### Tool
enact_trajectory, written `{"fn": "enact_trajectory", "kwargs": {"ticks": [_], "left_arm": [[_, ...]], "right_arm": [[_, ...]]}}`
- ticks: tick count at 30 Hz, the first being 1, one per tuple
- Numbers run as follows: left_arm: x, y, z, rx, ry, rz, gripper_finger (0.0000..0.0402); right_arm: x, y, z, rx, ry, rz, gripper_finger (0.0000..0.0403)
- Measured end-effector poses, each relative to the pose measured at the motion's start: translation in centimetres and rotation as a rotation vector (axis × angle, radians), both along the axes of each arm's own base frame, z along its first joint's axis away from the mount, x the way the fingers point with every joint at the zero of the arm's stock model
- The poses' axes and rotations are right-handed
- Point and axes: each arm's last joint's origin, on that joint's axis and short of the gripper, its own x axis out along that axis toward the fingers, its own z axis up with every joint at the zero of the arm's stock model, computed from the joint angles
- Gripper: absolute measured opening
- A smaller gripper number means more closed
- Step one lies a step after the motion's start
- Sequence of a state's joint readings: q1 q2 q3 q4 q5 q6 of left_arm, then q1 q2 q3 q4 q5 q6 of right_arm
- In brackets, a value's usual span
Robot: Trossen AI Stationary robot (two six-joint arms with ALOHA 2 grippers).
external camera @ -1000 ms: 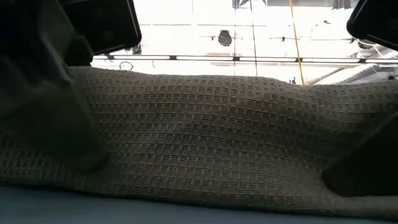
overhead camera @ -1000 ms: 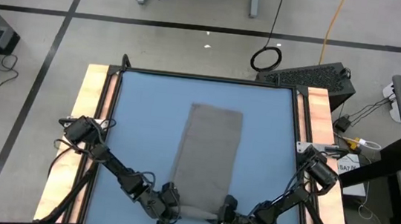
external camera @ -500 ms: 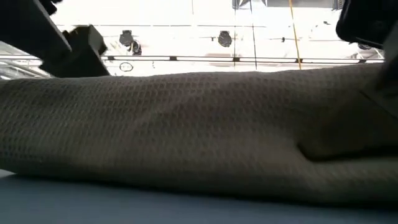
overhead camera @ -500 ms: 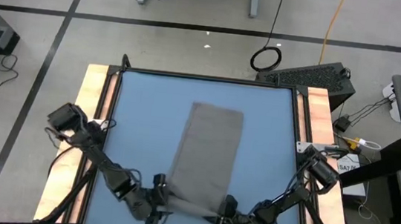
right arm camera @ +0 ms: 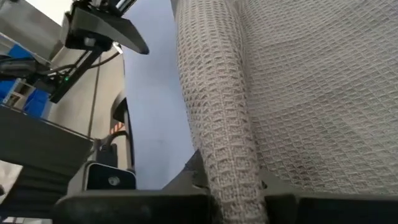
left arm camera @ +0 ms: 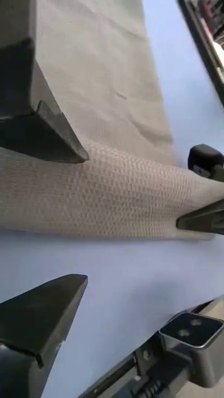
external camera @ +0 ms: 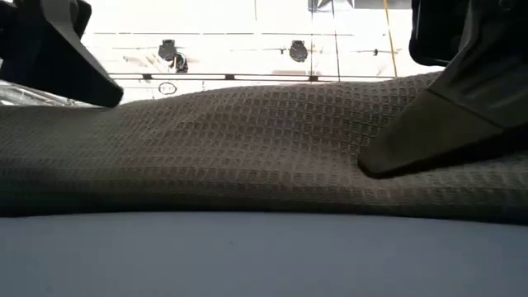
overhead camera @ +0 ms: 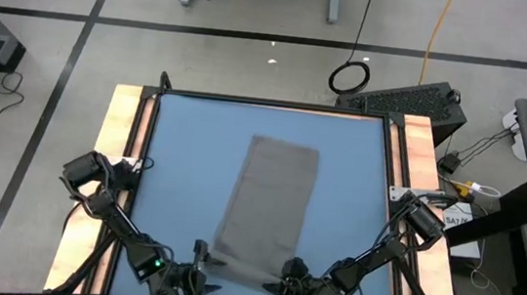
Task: Roll towel
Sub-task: Roll the gray towel
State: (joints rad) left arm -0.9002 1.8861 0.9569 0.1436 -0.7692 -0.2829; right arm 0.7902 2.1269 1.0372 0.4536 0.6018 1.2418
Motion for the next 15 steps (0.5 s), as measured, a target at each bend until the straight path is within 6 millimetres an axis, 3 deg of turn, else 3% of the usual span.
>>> {"fn": "enact_trajectory", "kwargs": {"ticks": [15], "left_arm": [[0.6,0.9,-1.1,0.169,0.034,-0.001,0.0311]], "right_arm": [[0.1,-0.1,0.4,0.018,0.002,0.001,0.0006]]}}
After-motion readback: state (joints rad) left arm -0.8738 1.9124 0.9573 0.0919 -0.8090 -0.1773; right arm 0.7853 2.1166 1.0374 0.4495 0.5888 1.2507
